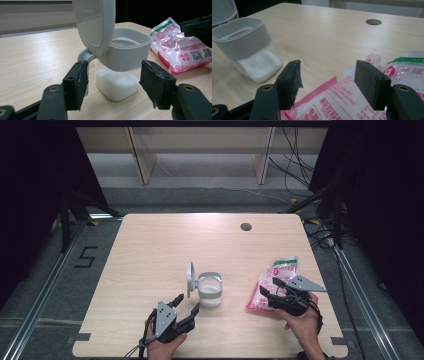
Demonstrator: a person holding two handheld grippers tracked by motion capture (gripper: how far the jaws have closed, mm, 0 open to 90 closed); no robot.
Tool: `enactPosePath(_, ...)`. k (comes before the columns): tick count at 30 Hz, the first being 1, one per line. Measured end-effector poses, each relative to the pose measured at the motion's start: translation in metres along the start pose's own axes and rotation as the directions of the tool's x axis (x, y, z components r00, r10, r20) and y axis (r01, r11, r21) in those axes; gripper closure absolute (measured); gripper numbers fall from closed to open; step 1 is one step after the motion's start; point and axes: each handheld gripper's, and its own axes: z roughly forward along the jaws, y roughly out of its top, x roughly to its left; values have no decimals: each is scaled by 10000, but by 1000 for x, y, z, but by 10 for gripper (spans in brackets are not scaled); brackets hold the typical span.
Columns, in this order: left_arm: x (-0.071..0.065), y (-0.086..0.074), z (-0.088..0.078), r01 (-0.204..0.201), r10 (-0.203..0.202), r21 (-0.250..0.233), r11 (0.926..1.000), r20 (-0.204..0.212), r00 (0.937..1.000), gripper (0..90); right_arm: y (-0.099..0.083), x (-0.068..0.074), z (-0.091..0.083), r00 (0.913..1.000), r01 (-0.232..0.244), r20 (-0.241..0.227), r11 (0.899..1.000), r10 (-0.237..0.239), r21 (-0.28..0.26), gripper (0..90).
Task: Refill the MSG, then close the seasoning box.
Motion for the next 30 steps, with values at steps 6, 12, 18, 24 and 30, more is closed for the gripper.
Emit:
enactPosePath(6,5,0,-5,35,-34,20,10000,-125,9999,409,-1,2,0,9998,-151,-128,9995,155,269,367)
enactPosePath(12,11,2,-5,230,-233,-99,9997,-359,9991,437,-4,0,2,9996,104,-252,9992,-94,386,359)
enactPosePath(18,16,4,-6,97,-100,-81,9999,-380,9992,491,-5,-1,1,9993,324,-211,9990,-318,309,359)
enactPosePath(24,17,2,-7,21,-18,47,10000,-578,9983,585,-7,-1,0,9992,342,-231,9985,-332,438,360)
enactPosePath(30,21,2,-6,-169,172,74,9998,-374,9992,736,-7,-2,0,9990,410,-208,9981,-400,461,360)
